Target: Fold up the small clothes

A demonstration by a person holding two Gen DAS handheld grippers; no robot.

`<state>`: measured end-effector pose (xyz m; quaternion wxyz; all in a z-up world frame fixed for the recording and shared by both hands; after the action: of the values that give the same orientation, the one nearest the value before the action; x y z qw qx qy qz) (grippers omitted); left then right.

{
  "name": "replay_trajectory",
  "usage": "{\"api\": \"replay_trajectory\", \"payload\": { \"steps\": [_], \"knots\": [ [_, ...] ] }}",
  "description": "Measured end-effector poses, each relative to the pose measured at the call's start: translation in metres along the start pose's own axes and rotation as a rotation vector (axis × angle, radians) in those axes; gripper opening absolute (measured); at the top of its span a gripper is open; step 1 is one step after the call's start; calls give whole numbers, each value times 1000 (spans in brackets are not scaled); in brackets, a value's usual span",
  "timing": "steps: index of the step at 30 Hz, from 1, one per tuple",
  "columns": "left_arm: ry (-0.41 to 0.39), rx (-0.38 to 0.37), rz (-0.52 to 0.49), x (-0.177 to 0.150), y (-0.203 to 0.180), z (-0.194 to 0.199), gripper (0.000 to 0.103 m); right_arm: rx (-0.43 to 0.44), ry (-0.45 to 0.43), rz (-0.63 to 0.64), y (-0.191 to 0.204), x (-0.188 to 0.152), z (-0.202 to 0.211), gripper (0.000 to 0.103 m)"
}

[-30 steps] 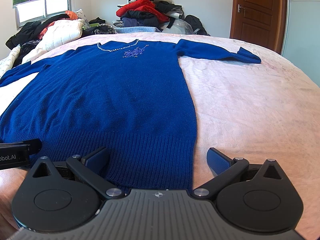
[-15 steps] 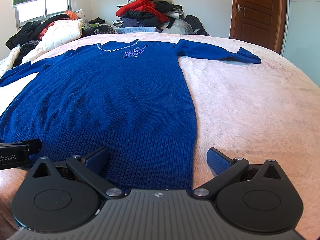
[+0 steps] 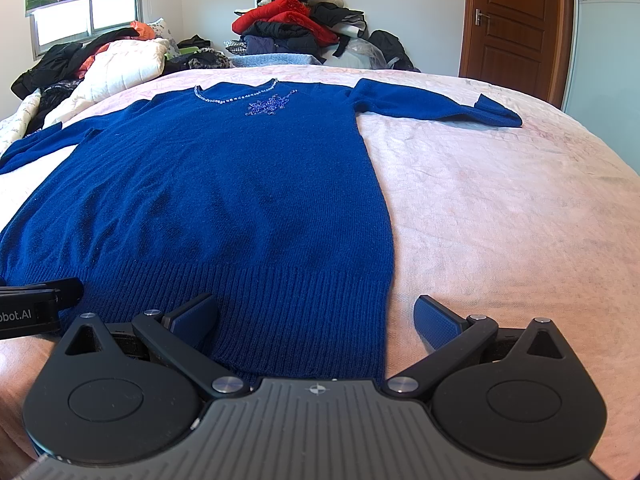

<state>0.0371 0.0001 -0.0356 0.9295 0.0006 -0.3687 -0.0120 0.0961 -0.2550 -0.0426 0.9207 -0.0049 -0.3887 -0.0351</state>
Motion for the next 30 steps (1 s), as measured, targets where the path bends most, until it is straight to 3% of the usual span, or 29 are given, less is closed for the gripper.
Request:
{"api": "replay_trajectory", "payload": {
  "steps": [23,30],
  "knots": [
    [0,15,-18,-1,-4,3,103,-9,-4,28,1,4,2,103],
    [-48,-1,-8,25,-2,10,103,8,-60,111,9,29,7,102]
  ]
}}
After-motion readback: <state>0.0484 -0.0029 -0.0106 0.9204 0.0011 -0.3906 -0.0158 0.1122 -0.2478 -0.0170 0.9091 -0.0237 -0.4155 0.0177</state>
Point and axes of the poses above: each gripper's, at about its wrist camera, not at the fingertips, and z roughly against the way its jaws point, y to its left, x to its top, the point moved 5 cm from there along -z, roughly the way its jaws point, and after that the axes turned 5 degrees about y, right-handed, at the moved point
